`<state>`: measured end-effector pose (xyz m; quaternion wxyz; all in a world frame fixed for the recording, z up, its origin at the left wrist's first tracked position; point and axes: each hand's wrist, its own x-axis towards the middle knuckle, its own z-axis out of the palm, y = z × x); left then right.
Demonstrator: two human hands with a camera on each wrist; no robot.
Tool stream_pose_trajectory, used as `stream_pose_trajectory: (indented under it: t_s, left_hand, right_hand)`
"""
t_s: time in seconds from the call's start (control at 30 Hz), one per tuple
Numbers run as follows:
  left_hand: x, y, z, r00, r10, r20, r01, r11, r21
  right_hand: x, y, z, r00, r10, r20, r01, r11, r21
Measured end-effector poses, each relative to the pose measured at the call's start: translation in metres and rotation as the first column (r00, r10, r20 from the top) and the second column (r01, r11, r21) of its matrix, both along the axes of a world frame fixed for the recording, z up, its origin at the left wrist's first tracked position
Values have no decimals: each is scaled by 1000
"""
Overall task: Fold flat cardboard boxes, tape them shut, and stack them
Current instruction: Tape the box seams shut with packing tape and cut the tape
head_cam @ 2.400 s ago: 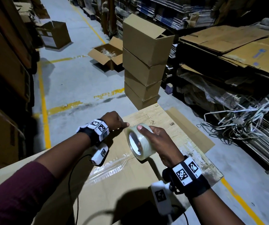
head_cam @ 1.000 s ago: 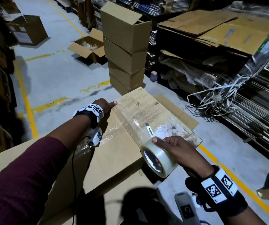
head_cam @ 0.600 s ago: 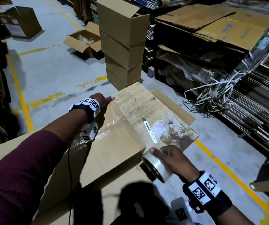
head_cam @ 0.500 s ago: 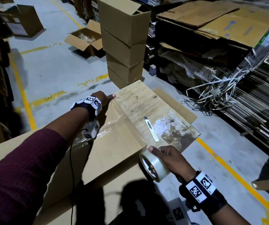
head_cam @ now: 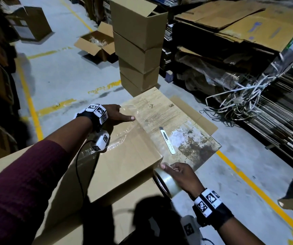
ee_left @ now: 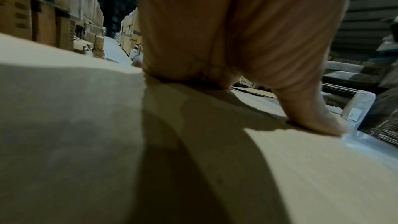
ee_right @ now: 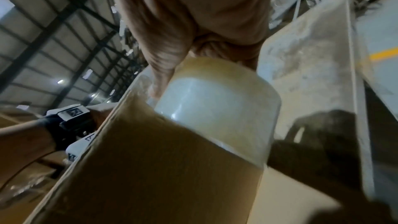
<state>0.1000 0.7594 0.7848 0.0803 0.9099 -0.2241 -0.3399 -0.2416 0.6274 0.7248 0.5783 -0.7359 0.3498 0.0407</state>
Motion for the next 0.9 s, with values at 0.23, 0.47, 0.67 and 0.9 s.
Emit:
stream_pose_trajectory:
  t_s: [0.23,0.47,0.67,0.9]
  left_hand:
    - [9,3,-7,998,-57,11,57,998,-18]
    - [11,7,-8,991,57,-122,-71,991,-117]
    - [12,10,-9,953,169,-250,-225,950,-217]
    - [11,11,-8,983,149,-107,-169,964,-206]
  right_hand:
    - [43,9,53,848,462,261,-158,689,-707]
    - [92,32,11,780,609,-145,-512,486,-708]
    - [99,21,21,760,646,-75,-588,634,-502]
    - [154,-9,90,693,706,-145,-667,553,-500]
